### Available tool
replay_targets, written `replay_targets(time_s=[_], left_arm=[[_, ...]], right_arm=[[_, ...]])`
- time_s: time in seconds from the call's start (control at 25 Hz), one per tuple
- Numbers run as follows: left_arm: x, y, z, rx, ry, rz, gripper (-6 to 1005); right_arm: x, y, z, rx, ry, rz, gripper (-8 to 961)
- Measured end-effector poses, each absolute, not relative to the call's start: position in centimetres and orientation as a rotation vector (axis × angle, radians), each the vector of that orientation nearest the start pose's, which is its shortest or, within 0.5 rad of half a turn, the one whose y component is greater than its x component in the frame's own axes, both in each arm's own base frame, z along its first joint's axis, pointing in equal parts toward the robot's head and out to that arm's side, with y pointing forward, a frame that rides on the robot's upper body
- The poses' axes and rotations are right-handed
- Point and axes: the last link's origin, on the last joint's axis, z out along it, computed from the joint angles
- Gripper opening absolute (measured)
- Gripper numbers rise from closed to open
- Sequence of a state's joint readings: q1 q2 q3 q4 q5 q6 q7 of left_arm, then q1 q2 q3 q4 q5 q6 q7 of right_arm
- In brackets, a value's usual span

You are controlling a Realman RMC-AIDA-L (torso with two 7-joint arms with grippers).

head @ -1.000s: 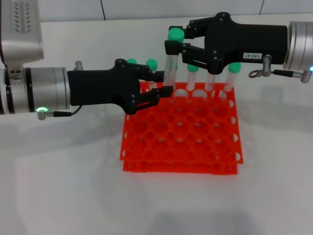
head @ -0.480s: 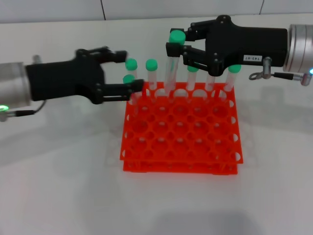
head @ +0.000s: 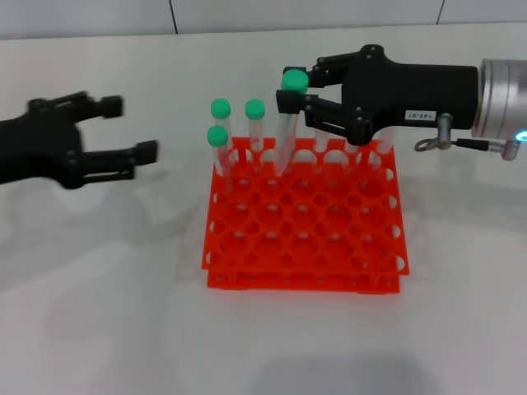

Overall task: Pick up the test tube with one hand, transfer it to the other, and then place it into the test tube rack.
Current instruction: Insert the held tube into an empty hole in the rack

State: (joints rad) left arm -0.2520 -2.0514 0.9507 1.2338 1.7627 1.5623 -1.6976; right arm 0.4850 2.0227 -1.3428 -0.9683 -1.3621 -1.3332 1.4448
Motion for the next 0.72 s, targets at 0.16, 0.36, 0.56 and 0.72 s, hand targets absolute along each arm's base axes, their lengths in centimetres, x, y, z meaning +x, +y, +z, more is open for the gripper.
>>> replay_targets(time_s=[0.16,0.36,0.56,0.72], left_arm=[[-25.0,29.4,8.3,-2.626,-0.562,-0.607,874],[-25.9,28.6,8.2,-2.666,-0.624,-0.492,874],[-26.5,28.3,8.0,-2.674,-0.653,-0.445,874],[-27.0,28.0,8.0,-2.675,-0.66,-0.411,874]], right_arm=[[14.5,35.3,-0.4,-2.742,0.192,0.949,255],[14.0,35.5,-1.1,-2.743,0.198,0.937,255],[13.2,35.8,-2.0,-2.735,0.203,0.944,255],[12.3,36.1,-2.6,-2.738,0.186,0.934,255]])
